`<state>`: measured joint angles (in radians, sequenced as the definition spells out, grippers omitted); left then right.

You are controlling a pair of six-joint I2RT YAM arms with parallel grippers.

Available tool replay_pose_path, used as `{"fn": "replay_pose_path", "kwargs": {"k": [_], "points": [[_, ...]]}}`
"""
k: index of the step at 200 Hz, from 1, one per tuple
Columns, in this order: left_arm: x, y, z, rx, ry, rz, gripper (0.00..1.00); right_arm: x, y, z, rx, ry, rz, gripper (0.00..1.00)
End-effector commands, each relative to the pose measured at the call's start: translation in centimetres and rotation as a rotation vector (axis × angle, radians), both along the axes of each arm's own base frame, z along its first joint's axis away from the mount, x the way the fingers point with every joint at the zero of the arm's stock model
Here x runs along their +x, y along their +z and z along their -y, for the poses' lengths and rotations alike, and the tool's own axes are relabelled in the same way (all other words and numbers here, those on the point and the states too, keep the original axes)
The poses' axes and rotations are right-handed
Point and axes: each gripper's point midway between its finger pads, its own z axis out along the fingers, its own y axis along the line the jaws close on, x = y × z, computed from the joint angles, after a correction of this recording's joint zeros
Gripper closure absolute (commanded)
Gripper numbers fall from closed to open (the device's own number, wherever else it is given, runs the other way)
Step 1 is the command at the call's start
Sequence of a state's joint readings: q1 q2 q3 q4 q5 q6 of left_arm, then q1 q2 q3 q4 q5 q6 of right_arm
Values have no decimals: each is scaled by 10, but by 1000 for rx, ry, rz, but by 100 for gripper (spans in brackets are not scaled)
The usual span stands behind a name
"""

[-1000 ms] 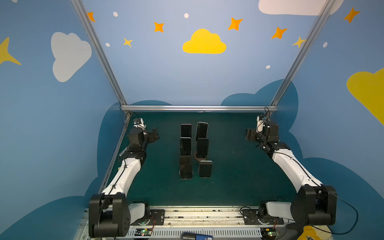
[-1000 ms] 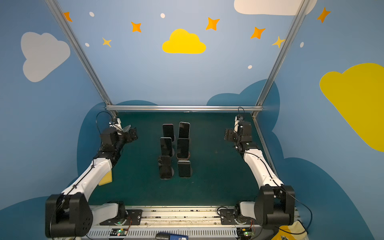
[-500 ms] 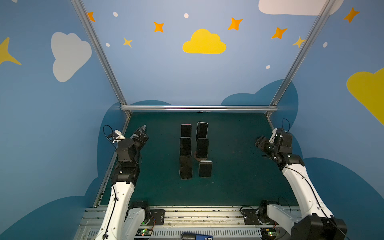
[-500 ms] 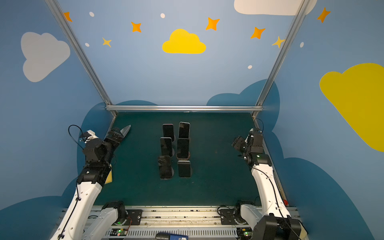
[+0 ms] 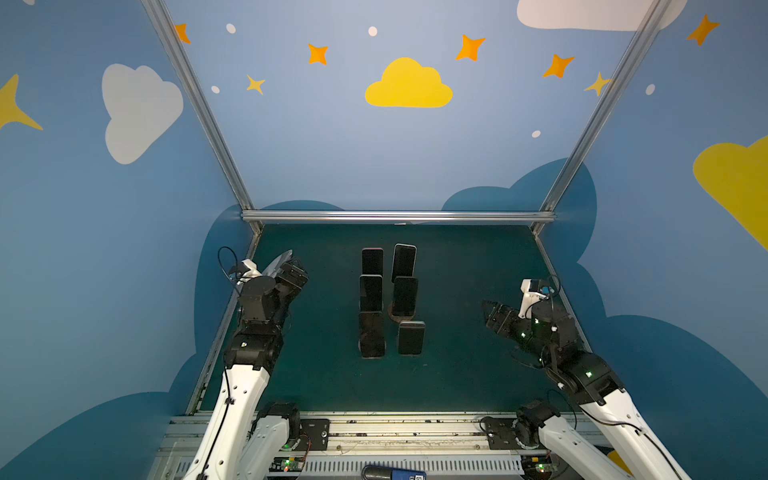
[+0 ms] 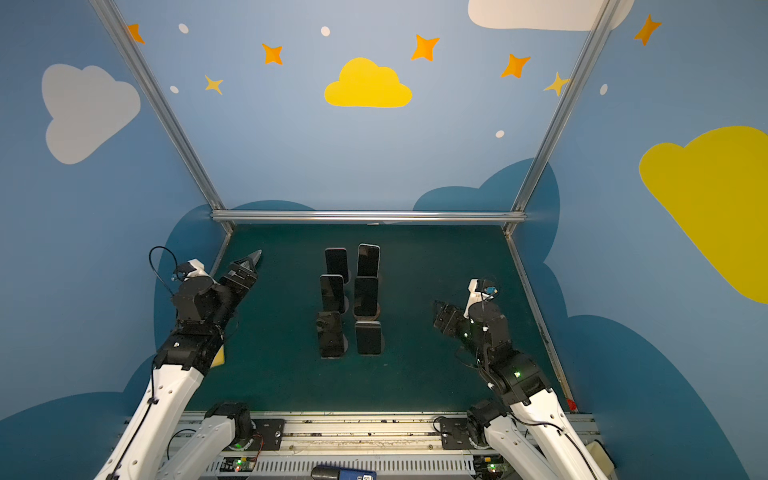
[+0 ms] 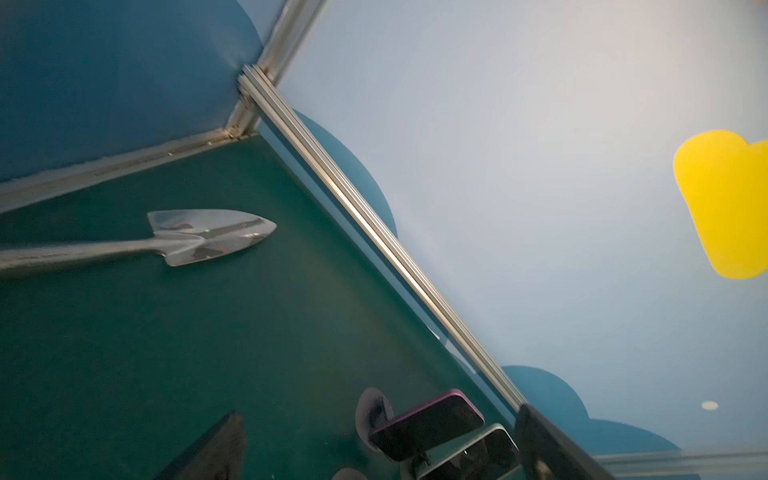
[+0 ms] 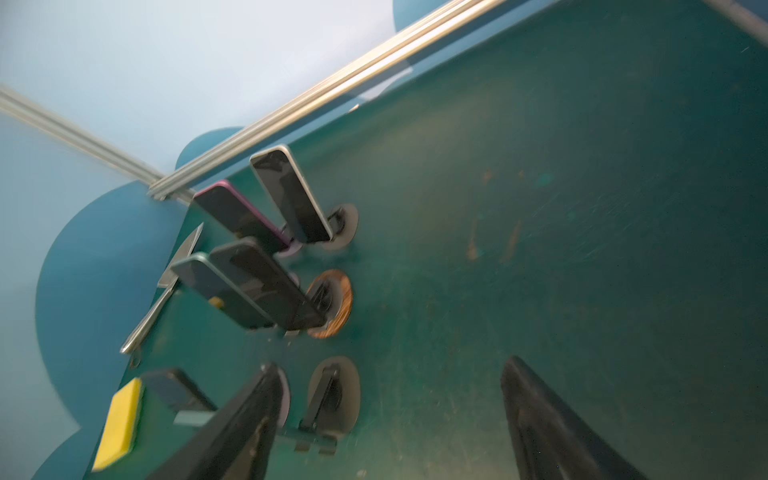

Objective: Remove the phone from the phone stand
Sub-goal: 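Raise both arms and swing the right gripper toward the nearest phone stands, then lower the right gripper around the light-blue phone in the nearest stand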

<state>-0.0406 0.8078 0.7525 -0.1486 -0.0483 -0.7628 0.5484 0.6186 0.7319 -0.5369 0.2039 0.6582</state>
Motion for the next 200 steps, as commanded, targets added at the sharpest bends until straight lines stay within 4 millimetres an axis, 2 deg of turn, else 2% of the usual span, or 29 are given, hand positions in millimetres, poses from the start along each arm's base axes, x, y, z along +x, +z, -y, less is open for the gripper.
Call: {"fn": "replay_pose_path", "kwargs": {"k": [1,31,100,151,200], "points": [[5,2,19,-11,-100,13,0,-2,1,-7,-1,-19,10,17],[10,-5,34,-39,-168,-8,0,-8,5,-40,-29,58,39,16],[16,-11,69,-80,-330,-53,0,-28,13,-102,-146,157,138,15],[10,-5,80,-86,-370,-32,0,-44,12,-147,-143,187,191,13],[7,-1,92,-103,-413,-25,0,-53,4,-176,-177,207,170,11]]}}
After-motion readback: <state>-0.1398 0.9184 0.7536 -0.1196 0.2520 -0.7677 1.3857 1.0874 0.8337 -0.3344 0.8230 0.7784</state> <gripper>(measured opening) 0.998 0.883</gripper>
